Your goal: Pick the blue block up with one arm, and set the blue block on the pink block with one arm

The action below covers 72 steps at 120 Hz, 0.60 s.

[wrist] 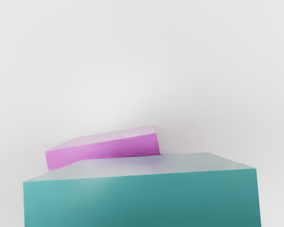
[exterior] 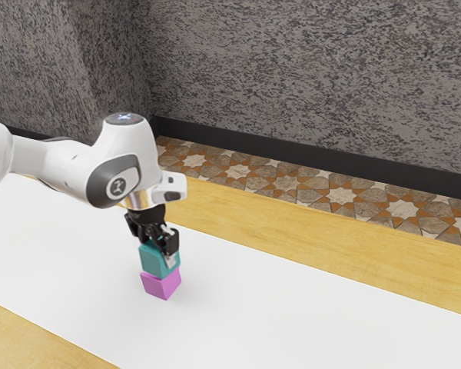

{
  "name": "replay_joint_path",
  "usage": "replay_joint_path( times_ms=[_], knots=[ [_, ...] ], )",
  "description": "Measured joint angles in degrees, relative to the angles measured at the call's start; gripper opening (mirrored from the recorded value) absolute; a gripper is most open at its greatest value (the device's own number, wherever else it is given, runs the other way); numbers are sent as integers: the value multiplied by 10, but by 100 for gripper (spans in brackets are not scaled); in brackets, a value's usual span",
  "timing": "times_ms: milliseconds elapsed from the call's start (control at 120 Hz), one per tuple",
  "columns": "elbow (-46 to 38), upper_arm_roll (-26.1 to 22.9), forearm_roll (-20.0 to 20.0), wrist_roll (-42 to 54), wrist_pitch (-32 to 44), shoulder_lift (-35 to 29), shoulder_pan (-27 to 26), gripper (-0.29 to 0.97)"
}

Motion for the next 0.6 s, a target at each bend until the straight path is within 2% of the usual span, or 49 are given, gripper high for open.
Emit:
replay_joint_path(
  times_ms=[475, 600],
  knots=[
    [0, 2, -1, -1, 0, 2, 12, 33],
    [0, 3, -7, 5, -1, 3, 22, 46]
  ],
)
